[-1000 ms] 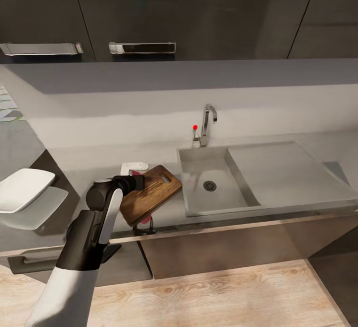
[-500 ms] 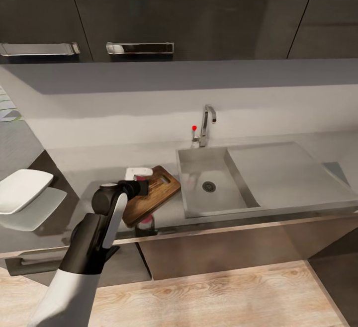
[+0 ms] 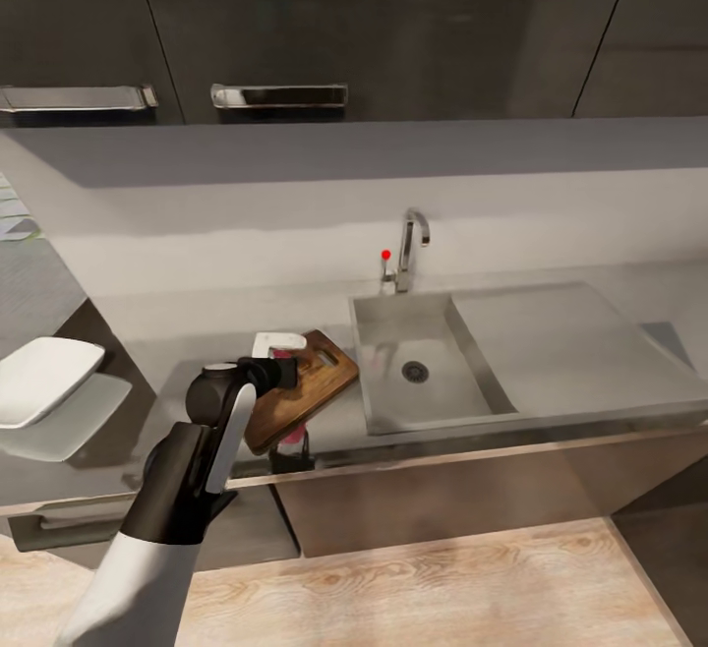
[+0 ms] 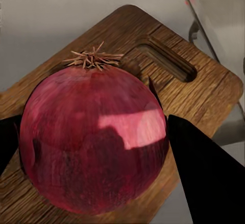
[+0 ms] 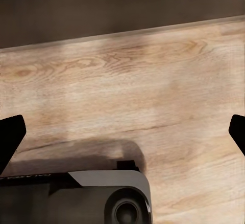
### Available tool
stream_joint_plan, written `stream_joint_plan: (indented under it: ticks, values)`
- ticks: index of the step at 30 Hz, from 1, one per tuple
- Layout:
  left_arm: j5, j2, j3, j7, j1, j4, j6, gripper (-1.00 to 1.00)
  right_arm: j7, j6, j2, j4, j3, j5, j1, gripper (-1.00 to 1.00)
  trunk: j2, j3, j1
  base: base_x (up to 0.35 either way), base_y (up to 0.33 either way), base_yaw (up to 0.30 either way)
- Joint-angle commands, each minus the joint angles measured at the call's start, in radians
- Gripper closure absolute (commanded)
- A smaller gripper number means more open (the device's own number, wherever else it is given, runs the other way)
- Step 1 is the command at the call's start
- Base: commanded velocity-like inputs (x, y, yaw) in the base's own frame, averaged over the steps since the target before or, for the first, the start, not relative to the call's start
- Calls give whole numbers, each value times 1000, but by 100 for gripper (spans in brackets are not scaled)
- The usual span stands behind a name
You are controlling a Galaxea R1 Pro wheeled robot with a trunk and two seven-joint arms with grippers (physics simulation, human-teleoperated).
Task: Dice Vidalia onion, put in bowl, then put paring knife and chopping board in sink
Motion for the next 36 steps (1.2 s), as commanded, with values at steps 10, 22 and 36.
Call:
stream_joint_plan:
  ticks: [10,22,36]
  values:
    - [10,1,-1,10,-1,0,4,100,-4,-3,1,0,1,0,0,-100,-2,-2,1,146,85,0]
    - [10,2,-1,11,-1,0,5,100,-4,-2,1,0,1,0,-1,-100,-2,-2,1,-22,3,0]
    - [10,2,-1,11,-1,-1,5,100,-3,-4,-1,0,2,0,0,-100,-2,-2,1,-14,0,0]
